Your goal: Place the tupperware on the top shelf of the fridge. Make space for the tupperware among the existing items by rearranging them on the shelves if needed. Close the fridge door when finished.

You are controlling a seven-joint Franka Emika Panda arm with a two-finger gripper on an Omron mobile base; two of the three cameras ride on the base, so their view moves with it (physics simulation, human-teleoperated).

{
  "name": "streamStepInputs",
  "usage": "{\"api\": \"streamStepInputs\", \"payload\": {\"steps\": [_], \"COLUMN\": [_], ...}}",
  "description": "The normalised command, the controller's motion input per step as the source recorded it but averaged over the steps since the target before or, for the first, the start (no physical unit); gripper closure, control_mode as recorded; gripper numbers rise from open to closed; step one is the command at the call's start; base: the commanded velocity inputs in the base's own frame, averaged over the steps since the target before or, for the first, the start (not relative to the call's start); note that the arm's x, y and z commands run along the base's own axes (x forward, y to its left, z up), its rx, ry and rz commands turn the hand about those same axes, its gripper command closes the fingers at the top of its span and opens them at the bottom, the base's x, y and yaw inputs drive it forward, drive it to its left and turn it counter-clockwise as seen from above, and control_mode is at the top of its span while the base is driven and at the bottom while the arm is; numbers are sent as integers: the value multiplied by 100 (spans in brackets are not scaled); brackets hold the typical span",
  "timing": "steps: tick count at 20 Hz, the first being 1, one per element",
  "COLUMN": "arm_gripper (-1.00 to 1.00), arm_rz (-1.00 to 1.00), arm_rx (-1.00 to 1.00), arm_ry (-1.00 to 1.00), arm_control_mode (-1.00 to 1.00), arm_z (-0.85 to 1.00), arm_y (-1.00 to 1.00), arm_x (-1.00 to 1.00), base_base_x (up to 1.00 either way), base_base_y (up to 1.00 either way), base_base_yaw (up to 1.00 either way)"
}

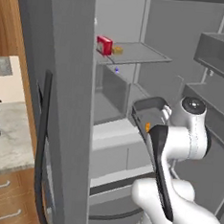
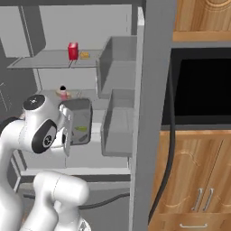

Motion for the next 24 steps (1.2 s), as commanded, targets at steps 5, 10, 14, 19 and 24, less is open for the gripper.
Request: {"api": "streamStepInputs", "payload": {"steps": [5,10,14,19,24], "arm_gripper": [100,100,100,100,100], "arm_rz": [-3,0,0,0,-11], "arm_rx": [0,14,9,0,0], "arm_ry": [-5,-18,-14,-1,2], "arm_control_mode": [-100,-100,-100,-100,-100], "arm_z": [4,43,75,88,60], "arm_y": [3,-39,-4,0,1], "arm_x": [0,-4,0,8,46], "base_base_x": [2,0,0,0,0], "base_base_y": [35,0,0,0,0], "base_base_yaw": [-17,0,0,0,0]}}
